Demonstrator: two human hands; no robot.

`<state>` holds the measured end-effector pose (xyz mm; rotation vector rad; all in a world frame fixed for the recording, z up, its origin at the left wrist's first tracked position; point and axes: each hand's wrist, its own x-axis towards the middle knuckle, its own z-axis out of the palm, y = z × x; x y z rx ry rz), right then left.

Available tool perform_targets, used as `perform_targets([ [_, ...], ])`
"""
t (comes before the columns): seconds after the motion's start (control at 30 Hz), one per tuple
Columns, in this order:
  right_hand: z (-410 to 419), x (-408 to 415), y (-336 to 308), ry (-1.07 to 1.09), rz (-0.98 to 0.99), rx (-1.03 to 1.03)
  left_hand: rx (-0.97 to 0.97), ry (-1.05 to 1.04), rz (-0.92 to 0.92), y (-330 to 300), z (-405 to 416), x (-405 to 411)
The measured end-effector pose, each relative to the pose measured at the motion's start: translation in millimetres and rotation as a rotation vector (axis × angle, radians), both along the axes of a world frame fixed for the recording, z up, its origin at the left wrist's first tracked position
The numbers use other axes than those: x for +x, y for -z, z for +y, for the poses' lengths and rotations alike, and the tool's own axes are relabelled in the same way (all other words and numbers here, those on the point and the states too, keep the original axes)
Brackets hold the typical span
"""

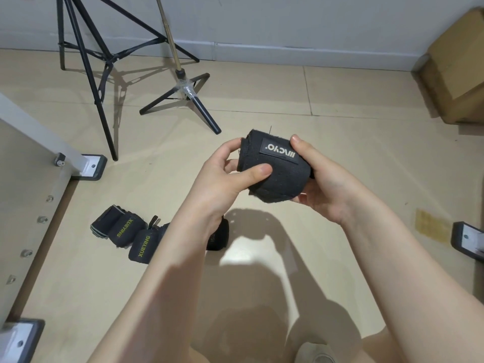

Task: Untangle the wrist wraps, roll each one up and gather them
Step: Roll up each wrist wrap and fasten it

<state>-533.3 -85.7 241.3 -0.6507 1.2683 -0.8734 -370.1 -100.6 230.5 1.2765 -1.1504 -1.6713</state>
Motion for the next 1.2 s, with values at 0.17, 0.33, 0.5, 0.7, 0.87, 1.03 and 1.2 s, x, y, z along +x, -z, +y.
perform_targets([
  [0.17,1,3,2,0.052,0.086,-0.23,0.089,-0.086,-0.065,1,2,-5],
  [0.33,1,5,4,0.095,0.165,-0.278,0.144,-0.03,-0.085,0,3,-7],
  [0.5,0,2,2,0.07,-0.003,-0.045,0.027,0.028,0.007,3,-1,-1],
  [0.7,0,-2,0,0.09,-0.201,0.09,-0.069,0.083,0.062,-2,0,4],
  [0.87,-1,3,5,0.235,-0.029,0.042,-0.078,-0.182,0.017,1,4,-10],
  [1.03,8,14,7,0.053,0.022,0.152,-0.145,-0.328,-0.008,-1,0,-5],
  [1.2,8,15,4,0.146,-0.058,0.051,-0.081,-0.456,0.013,2,-4,1],
])
